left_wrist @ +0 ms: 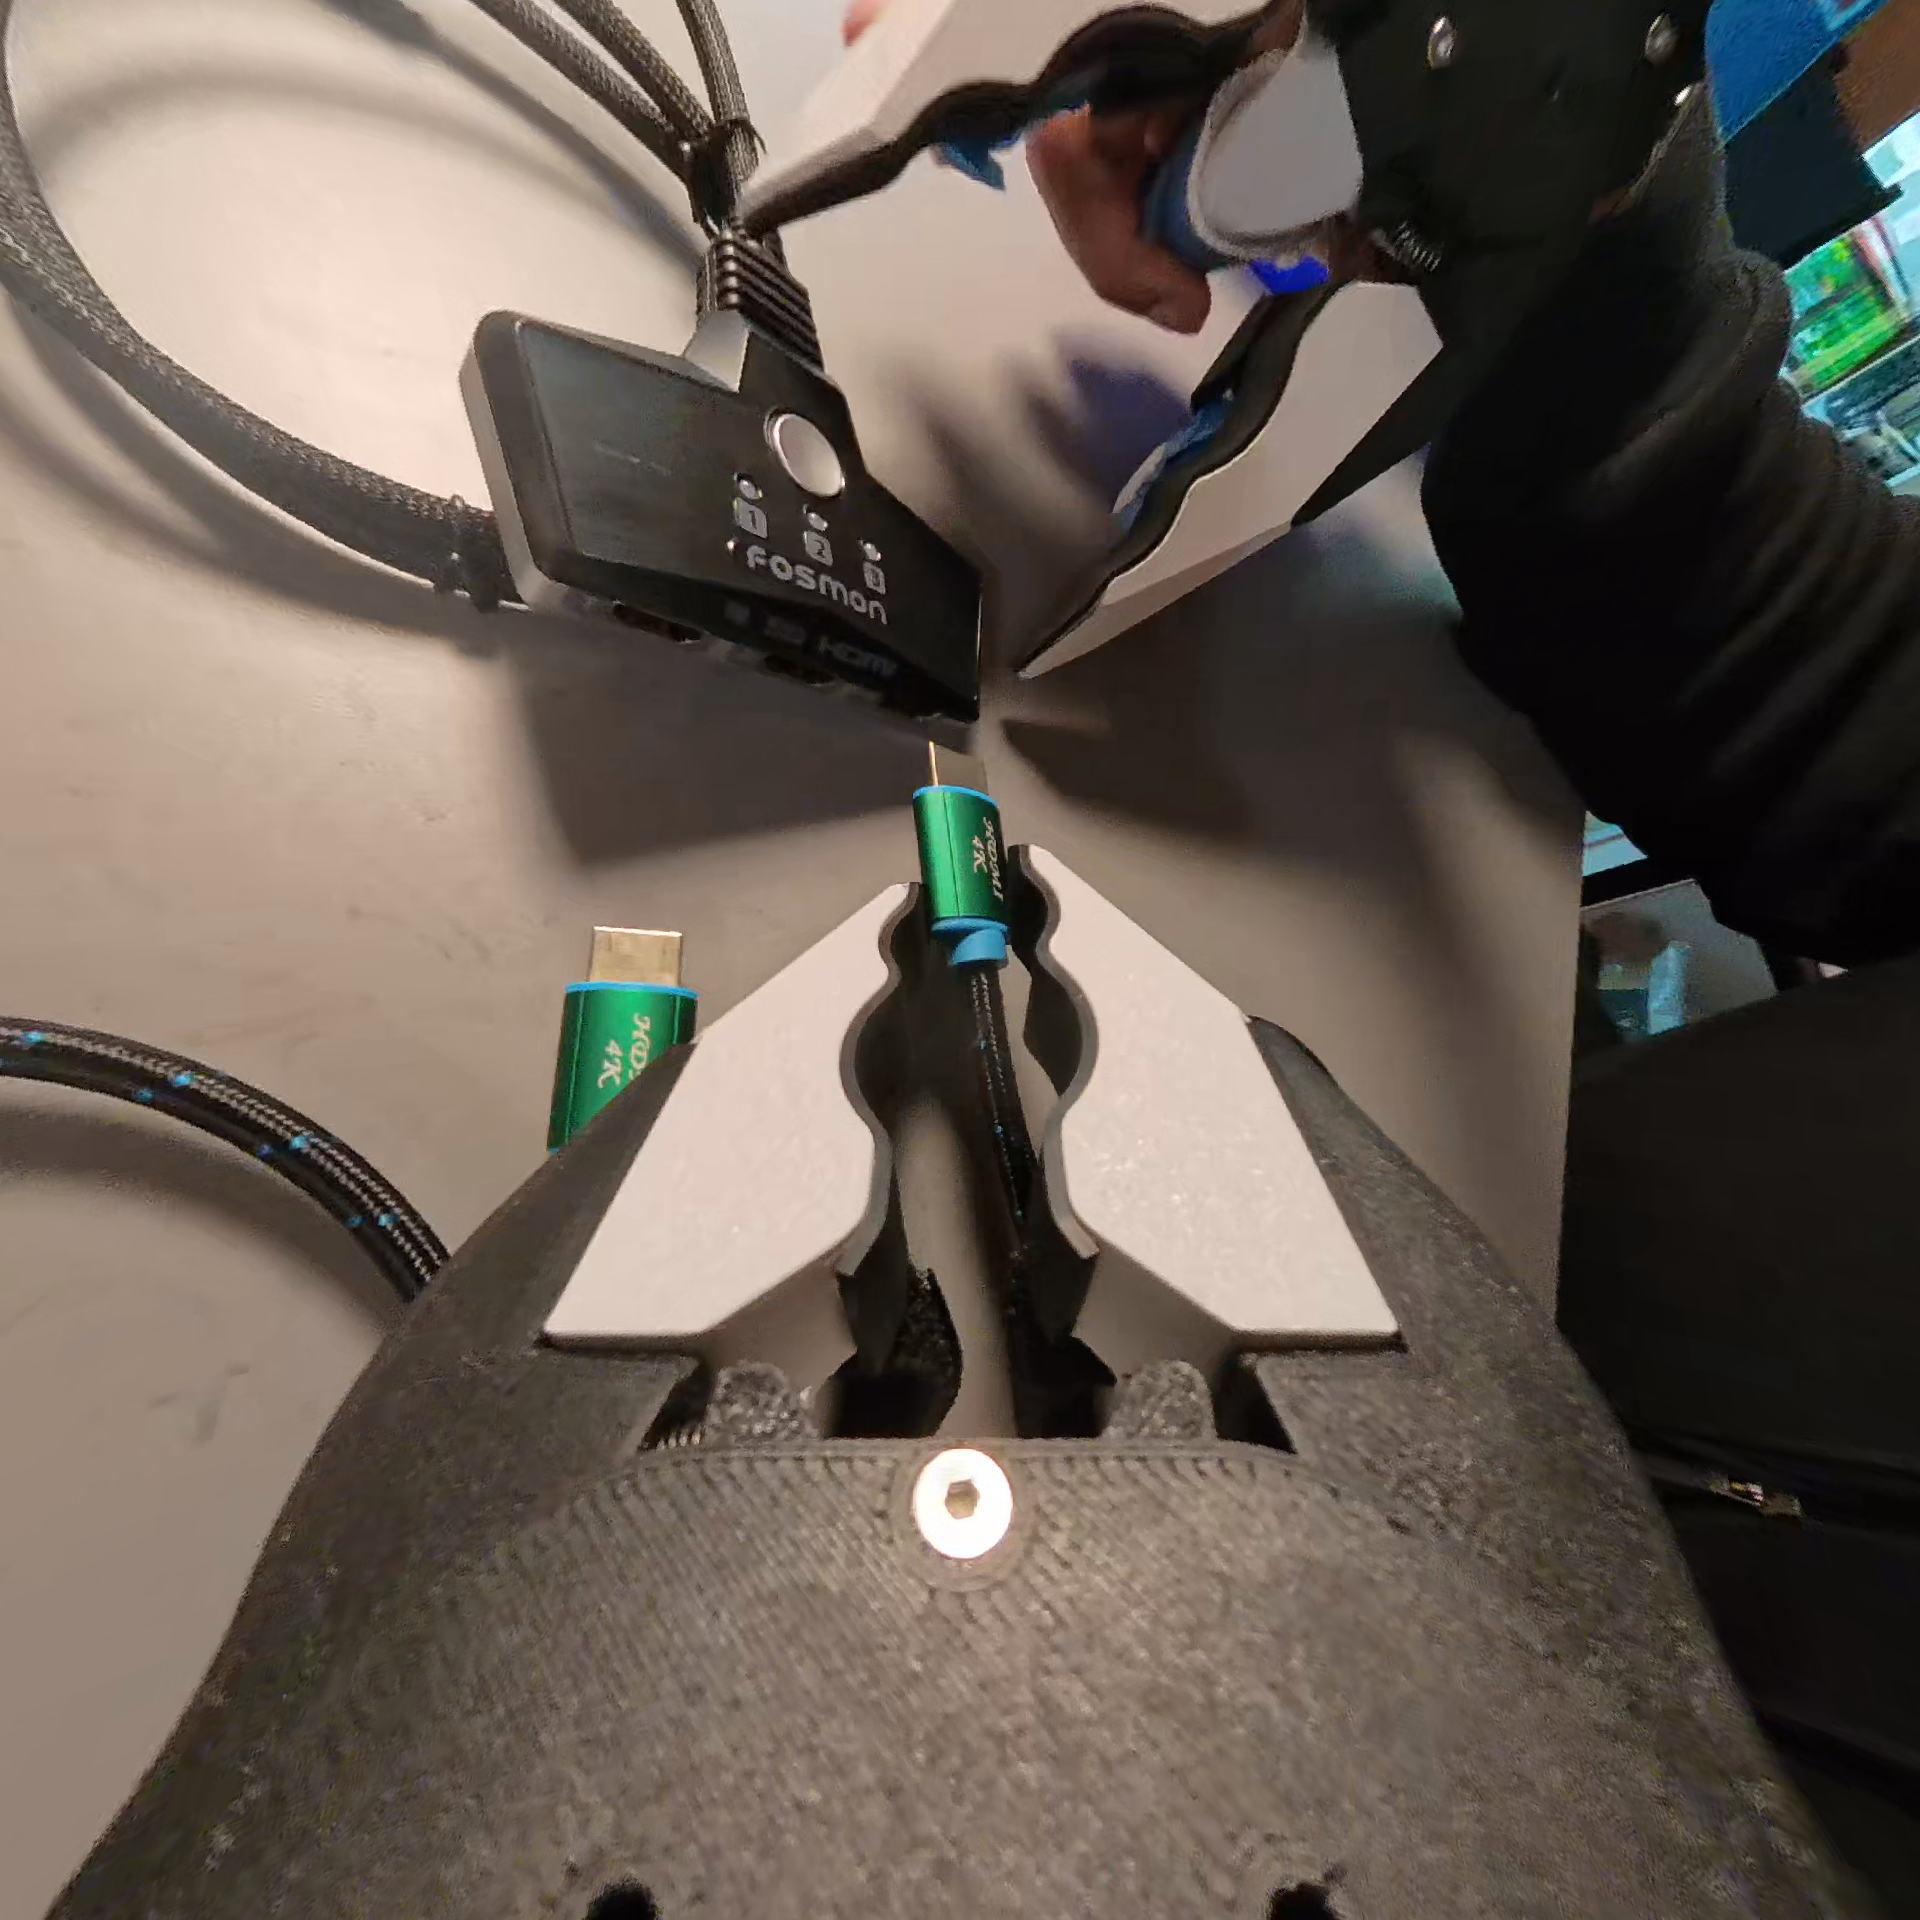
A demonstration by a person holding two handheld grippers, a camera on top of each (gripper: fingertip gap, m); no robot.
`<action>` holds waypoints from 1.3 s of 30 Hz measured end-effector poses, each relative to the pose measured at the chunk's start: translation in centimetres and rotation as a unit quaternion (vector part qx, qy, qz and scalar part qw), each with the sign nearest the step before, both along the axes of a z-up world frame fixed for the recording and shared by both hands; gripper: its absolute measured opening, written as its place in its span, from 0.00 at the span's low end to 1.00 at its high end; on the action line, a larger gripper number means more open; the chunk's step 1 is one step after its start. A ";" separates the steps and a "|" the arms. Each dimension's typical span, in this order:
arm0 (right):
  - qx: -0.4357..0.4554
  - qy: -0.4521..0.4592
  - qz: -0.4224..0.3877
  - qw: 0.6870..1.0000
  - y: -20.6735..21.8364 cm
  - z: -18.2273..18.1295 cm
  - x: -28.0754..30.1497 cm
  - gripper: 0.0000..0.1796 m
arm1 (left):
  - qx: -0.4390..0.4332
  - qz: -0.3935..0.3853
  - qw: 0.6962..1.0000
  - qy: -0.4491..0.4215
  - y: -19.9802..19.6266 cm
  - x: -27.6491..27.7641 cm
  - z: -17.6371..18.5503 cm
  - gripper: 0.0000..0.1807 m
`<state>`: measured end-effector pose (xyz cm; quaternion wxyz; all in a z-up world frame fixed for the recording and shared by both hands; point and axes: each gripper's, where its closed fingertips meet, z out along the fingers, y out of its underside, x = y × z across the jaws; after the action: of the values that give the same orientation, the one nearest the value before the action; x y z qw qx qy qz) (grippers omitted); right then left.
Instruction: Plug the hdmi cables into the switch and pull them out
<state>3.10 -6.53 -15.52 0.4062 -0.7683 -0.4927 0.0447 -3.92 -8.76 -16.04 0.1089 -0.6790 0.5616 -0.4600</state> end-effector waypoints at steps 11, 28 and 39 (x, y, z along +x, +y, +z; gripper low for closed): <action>-0.084 0.027 0.008 0.996 1.5 -1.8 -1.9 0.50 | 0.056 -0.026 0.998 0.017 0.5 0.4 -0.4 0.09; -0.075 0.038 -0.033 0.996 -1.9 -1.0 -3.0 0.49 | 0.095 -0.098 0.990 -0.023 -1.4 -0.8 0.1 0.09; -0.057 0.012 -0.028 0.998 -2.1 -0.9 -2.9 0.48 | 0.102 -0.097 0.990 -0.013 -1.7 -0.7 -0.2 0.09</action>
<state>0.20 -8.66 -16.39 0.3692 -0.8029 -0.4626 0.0708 -4.64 -10.44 -16.22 0.1397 -0.6010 0.6671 -0.4174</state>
